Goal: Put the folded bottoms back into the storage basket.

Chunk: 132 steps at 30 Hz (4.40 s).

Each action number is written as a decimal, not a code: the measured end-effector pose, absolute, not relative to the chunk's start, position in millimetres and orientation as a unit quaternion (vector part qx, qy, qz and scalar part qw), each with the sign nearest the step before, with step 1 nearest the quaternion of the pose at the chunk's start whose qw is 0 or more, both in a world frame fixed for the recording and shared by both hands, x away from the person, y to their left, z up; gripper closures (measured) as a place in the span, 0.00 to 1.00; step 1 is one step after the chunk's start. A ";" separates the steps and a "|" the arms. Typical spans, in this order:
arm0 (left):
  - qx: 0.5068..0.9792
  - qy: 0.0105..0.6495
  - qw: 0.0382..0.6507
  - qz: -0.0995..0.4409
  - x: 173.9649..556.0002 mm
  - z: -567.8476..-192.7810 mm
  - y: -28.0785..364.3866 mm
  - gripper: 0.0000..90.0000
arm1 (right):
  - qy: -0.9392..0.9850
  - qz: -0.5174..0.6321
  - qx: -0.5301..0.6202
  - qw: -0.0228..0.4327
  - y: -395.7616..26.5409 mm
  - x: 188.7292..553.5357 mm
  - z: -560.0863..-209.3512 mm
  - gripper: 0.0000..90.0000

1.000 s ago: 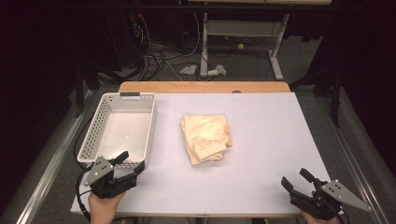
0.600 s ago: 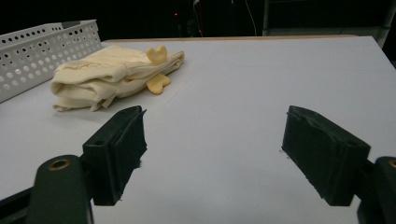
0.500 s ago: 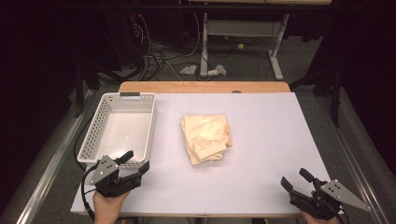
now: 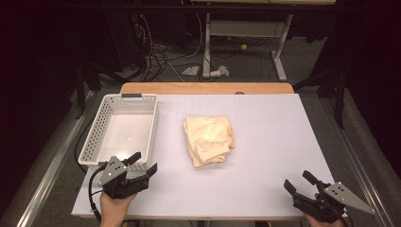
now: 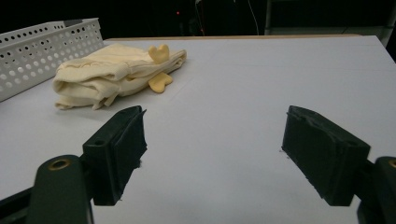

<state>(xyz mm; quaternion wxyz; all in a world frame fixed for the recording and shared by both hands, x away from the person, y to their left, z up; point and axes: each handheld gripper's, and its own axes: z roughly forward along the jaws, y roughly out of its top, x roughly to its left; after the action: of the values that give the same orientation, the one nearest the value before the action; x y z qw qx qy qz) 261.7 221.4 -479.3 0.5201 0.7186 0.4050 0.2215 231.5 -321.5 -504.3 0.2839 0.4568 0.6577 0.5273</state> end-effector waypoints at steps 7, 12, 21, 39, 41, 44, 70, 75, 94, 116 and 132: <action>0.721 0.398 0.524 0.216 263.8 -478.6 215.0 0.29 | 0.659 0.527 0.456 0.283 -321.4 231.6 -504.3 0.24; 0.720 0.397 0.529 0.213 265.7 -477.0 210.6 0.29 | 0.658 0.528 0.456 0.283 -321.4 231.4 -504.2 0.24; 0.721 0.385 0.542 0.194 271.6 -470.9 195.4 0.29 | 0.659 0.530 0.454 0.281 -321.5 231.5 -504.3 0.24; 0.736 0.363 0.541 0.184 279.5 -467.5 167.7 0.29 | 0.662 0.530 0.451 0.278 -321.0 232.3 -504.4 0.24; 0.736 0.361 0.542 0.183 280.3 -467.2 164.9 0.29 | 0.662 0.530 0.451 0.278 -321.0 232.2 -504.4 0.24; 0.736 0.359 0.544 0.181 281.7 -466.7 161.2 0.29 | 0.662 0.531 0.451 0.277 -321.1 232.1 -504.4 0.24; 0.744 0.361 0.538 0.164 300.9 -464.1 138.4 0.28 | 0.662 0.532 0.450 0.277 -321.1 232.1 -504.3 0.24; 0.747 0.362 0.534 0.163 304.7 -463.3 135.7 0.28 | 0.663 0.531 0.450 0.277 -321.1 232.4 -504.4 0.24; 0.749 0.381 0.519 0.157 332.4 -454.2 124.5 0.27 | 0.662 0.533 0.450 0.274 -320.9 232.6 -504.4 0.24; 0.766 0.402 0.475 0.163 367.2 -446.3 112.7 0.25 | 0.664 0.534 0.447 0.272 -320.5 233.0 -504.3 0.24; 0.776 0.423 0.442 0.152 388.2 -447.0 104.2 0.25 | 0.664 0.535 0.446 0.270 -320.3 233.4 -504.3 0.24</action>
<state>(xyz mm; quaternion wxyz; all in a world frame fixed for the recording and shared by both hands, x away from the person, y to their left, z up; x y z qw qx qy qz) 388.2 104.2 -447.0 0.4424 0.7761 0.4230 0.1517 233.4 -320.3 -504.3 0.2704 0.4461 0.6641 0.5355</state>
